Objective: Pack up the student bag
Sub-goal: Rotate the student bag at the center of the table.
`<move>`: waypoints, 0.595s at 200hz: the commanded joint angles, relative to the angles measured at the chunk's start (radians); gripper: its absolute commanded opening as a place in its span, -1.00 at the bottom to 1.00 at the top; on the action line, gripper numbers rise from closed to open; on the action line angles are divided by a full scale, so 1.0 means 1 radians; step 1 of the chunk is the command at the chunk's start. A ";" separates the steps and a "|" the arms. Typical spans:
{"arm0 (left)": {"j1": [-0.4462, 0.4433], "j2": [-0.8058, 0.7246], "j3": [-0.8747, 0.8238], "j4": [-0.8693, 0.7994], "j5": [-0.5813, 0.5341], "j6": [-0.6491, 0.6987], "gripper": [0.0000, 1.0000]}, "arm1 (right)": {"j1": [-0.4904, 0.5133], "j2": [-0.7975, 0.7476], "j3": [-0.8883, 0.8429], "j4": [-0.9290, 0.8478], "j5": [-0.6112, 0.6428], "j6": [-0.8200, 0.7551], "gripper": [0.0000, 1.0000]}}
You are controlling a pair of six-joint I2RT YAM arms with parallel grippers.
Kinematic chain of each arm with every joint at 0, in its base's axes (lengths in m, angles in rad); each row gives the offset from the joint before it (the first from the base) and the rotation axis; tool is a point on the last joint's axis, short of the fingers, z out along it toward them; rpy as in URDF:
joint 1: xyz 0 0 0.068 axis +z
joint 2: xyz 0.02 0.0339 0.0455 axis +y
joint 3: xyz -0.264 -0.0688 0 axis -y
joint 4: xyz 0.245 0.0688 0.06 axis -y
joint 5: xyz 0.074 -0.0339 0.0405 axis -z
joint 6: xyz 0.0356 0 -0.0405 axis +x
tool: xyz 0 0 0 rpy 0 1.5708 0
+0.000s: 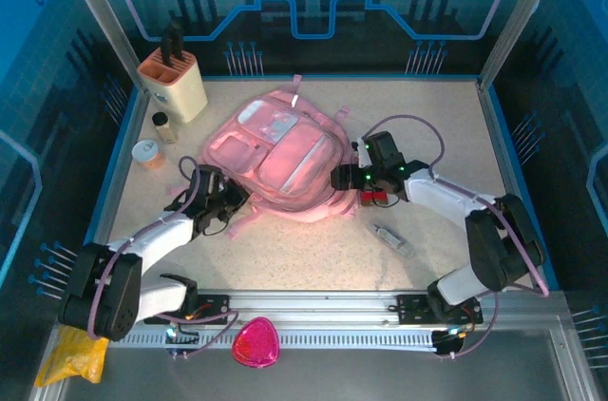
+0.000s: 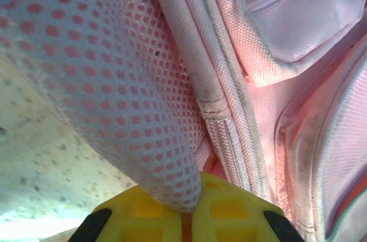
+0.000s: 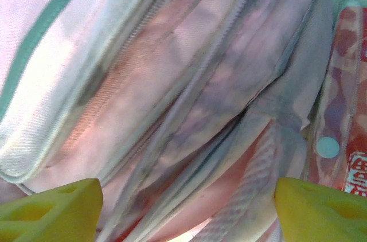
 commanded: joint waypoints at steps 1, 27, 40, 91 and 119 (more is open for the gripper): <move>-0.056 -0.055 -0.011 0.054 -0.002 -0.110 -1.00 | 0.003 -0.083 0.013 -0.118 0.064 -0.031 0.63; -0.103 -0.068 0.000 0.038 -0.031 -0.163 -1.00 | 0.052 -0.175 0.006 -0.217 0.177 -0.037 0.67; -0.126 -0.064 0.001 0.048 -0.043 -0.187 -1.00 | 0.112 -0.211 0.007 -0.255 0.242 -0.034 0.67; -0.204 -0.074 0.002 0.025 -0.130 -0.241 -1.00 | 0.374 -0.155 0.006 -0.174 0.220 0.088 0.48; -0.216 -0.116 -0.010 -0.022 -0.166 -0.240 -1.00 | 0.480 -0.054 -0.008 -0.020 0.134 0.082 0.35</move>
